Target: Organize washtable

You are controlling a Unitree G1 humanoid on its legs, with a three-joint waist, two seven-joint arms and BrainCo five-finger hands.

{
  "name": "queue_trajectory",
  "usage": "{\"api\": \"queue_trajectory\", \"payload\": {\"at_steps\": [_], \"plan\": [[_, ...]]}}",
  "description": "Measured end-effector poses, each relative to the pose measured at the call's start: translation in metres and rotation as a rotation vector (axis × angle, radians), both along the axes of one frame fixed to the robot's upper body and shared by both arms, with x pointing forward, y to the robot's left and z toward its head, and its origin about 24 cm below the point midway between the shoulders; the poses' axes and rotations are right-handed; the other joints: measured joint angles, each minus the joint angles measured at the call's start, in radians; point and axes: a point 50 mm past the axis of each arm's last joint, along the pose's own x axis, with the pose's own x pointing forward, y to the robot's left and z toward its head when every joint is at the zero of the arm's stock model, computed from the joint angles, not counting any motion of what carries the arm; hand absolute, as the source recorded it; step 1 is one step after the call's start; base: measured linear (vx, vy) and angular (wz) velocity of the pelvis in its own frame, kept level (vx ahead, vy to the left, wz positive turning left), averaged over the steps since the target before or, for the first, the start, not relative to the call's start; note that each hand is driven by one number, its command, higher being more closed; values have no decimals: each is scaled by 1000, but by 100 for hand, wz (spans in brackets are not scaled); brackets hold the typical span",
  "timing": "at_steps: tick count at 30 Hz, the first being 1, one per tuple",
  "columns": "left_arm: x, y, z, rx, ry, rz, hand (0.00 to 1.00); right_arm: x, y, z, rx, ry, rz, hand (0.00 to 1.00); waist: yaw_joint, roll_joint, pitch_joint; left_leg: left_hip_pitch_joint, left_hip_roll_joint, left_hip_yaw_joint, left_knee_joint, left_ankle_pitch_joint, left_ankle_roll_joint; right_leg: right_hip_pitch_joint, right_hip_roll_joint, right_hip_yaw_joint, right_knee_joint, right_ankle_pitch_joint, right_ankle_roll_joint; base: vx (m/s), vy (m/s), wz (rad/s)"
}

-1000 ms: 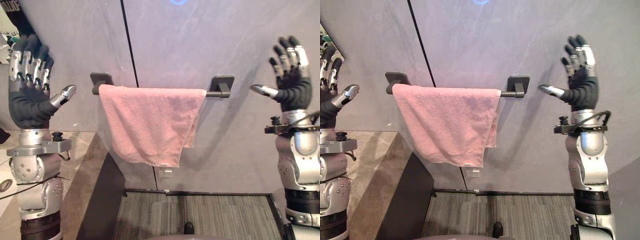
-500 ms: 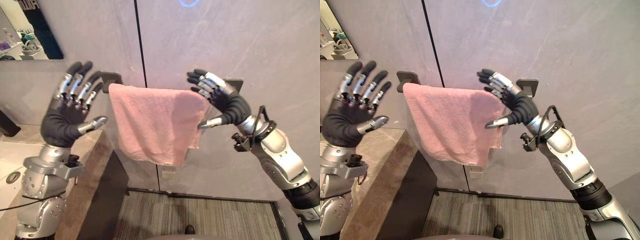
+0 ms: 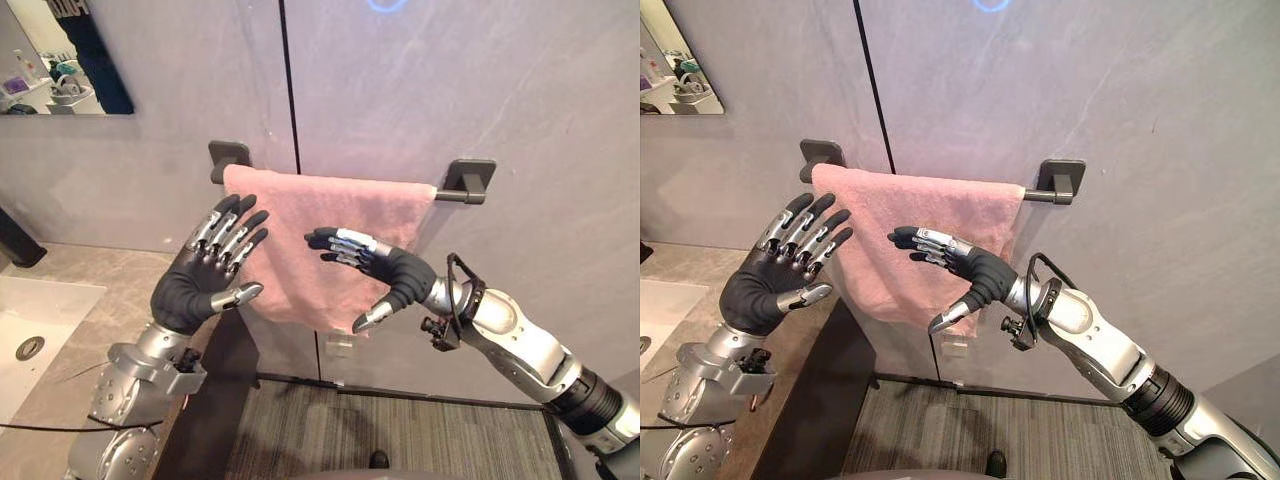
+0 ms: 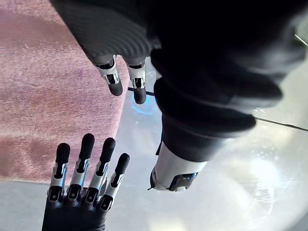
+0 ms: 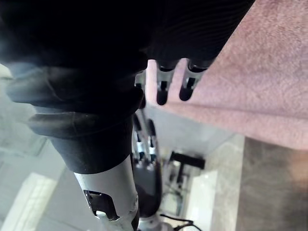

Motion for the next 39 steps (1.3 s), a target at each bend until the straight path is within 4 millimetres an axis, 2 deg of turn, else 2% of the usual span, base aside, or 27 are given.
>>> {"api": "queue_trajectory", "payload": {"at_steps": [7, 12, 20, 28, 36, 39], "plan": [[4, 5, -8, 2, 36, 25, 0, 6, -4, -5, -10, 21, -39, 0, 0, -9, 4, -12, -2, -29, -16, 11, 3, -5, -4, -28, 0, -10, -1, 14, 31, 12], [8, 10, -15, -11, 67, 56, 0, 14, -8, 4, 54, -10, -105, 0, 1, -17, 6, -52, -4, -49, -35, 30, 1, -47, -7, -45, 4, -12, -2, 31, 19, 14], [18, 14, -8, -13, 34, 89, 0, 23, -11, 5, 108, -9, -184, 0, 0, -10, 25, -99, -7, -49, -36, 34, 2, -93, -10, -44, 4, -11, -2, 20, 32, 0], [27, 13, 3, -21, -16, 94, 0, 32, -7, 25, 153, -74, -197, 0, -4, 12, 53, -135, -10, -31, -37, 36, 4, -141, -9, -26, 5, -8, -5, 30, 27, -6], [41, 17, 8, -21, -29, 124, 0, 34, -6, 25, 161, -69, -200, 0, -5, 14, 69, -138, -13, -24, -44, 36, 5, -150, -11, -19, 5, -7, -4, 13, 28, -3], [45, 18, 11, -10, -35, 137, 0, 35, -5, 30, 164, -88, -193, 0, -5, 17, 80, -143, -16, -15, -45, 38, 7, -160, -12, -7, 5, -2, -2, -3, 23, -9]]}}
